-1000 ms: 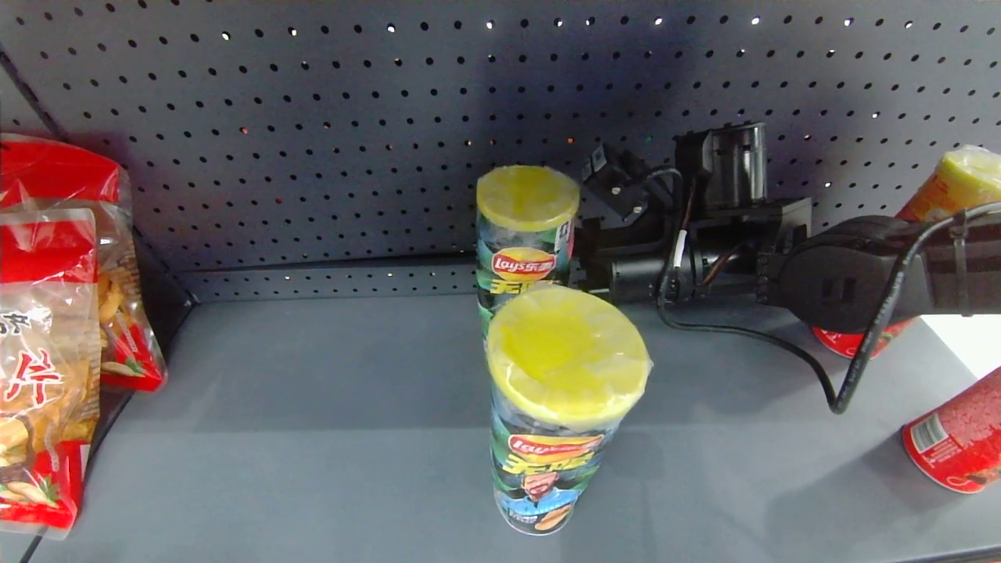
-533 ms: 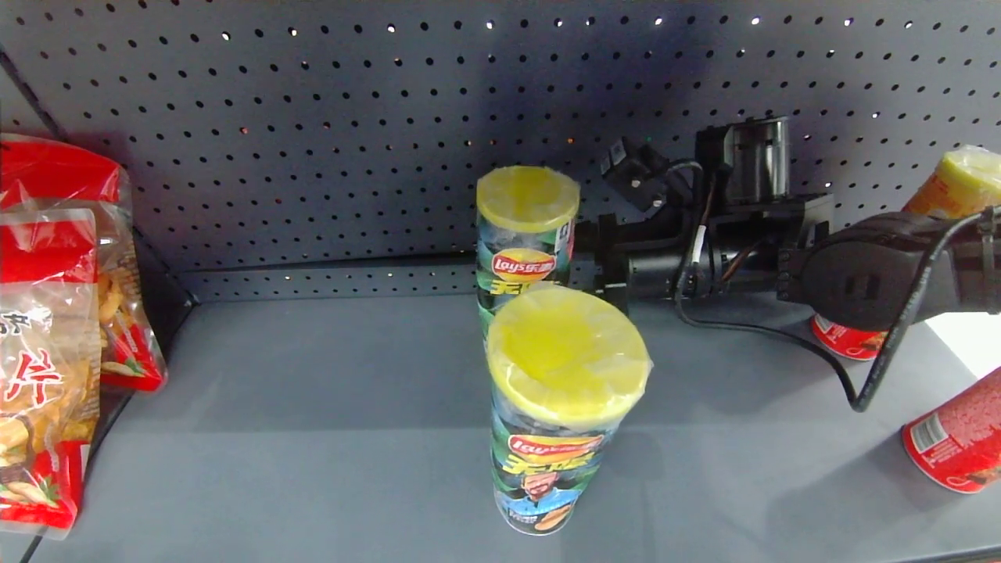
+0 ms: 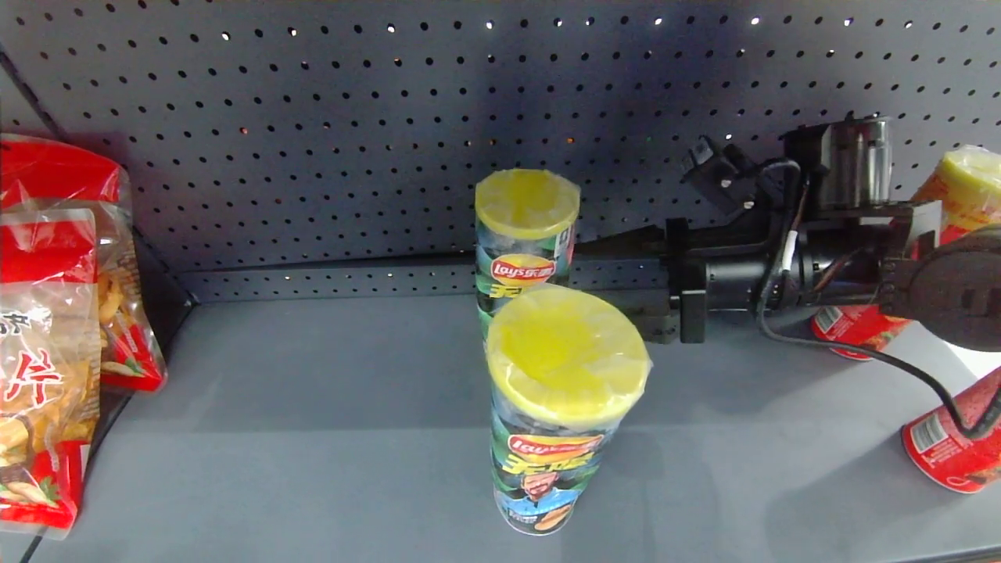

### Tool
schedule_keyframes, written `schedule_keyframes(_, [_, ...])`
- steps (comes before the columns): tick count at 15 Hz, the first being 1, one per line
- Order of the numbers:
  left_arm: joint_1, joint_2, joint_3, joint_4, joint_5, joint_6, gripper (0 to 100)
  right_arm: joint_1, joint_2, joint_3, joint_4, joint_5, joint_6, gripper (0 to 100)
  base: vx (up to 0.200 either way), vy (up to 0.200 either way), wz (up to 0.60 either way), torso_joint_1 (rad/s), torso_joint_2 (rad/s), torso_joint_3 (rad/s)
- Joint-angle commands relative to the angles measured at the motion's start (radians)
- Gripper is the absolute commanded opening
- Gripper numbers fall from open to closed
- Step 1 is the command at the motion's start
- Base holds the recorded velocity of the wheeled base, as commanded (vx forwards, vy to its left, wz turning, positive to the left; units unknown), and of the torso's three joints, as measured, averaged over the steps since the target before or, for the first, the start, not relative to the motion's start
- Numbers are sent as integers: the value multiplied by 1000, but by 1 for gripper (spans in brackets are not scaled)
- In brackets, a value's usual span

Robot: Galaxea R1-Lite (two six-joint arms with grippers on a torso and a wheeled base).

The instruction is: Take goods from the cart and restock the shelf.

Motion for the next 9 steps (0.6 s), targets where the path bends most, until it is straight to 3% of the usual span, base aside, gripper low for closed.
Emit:
schedule_keyframes(1, [0, 1, 0, -1, 0, -1, 100, -9, -70, 40, 7, 0, -1, 100, 0, 0, 0, 0, 0, 0])
schedule_keyframes(6, [0, 1, 0, -1, 0, -1, 100, -6, -139, 70, 78, -1, -2, 100, 0, 0, 0, 0, 0, 0])
schedule_keyframes(9, [0, 1, 0, -1, 0, -1, 100, 0, -216, 160, 78, 0, -2, 100, 0, 0, 0, 0, 0, 0])
